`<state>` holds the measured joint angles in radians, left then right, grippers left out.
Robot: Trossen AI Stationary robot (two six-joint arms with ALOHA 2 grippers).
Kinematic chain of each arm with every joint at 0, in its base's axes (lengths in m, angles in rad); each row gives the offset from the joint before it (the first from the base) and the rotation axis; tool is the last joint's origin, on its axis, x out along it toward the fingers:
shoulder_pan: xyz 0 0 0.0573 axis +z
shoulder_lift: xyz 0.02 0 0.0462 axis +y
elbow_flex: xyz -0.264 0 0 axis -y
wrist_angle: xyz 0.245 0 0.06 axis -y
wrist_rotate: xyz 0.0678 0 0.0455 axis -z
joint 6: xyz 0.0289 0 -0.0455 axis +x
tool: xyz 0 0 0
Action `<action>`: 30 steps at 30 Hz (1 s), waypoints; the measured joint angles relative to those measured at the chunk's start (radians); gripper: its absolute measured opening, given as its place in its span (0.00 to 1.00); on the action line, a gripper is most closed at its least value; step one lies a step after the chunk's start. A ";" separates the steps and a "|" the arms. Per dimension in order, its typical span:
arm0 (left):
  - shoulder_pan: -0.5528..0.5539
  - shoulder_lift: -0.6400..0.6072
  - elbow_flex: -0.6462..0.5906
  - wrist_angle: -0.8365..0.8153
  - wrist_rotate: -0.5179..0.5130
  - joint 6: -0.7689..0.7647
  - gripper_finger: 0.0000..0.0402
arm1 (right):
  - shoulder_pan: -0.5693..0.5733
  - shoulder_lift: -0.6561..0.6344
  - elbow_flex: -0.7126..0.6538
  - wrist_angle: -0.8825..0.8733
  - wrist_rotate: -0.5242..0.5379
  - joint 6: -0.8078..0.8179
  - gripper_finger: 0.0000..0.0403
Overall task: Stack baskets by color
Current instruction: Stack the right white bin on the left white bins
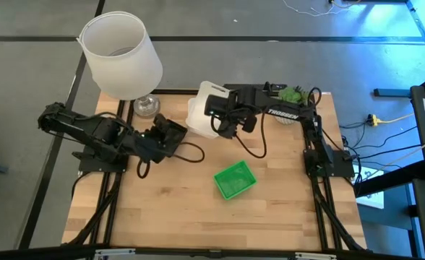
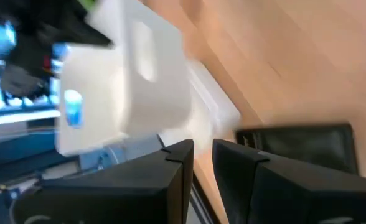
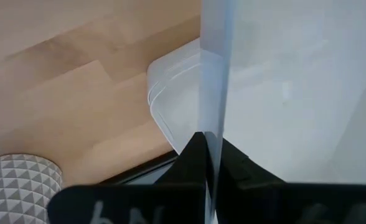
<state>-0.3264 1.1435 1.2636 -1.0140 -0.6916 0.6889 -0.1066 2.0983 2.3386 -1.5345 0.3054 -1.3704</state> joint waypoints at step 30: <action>0.031 0.000 0.000 0.196 -0.046 -0.081 0.18 | 0.006 0.000 0.000 0.008 -0.073 0.058 0.00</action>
<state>-0.2952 1.1435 1.2637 -0.8175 -0.7377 0.6078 -0.1009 2.0983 2.3386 -1.5261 0.2325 -1.3125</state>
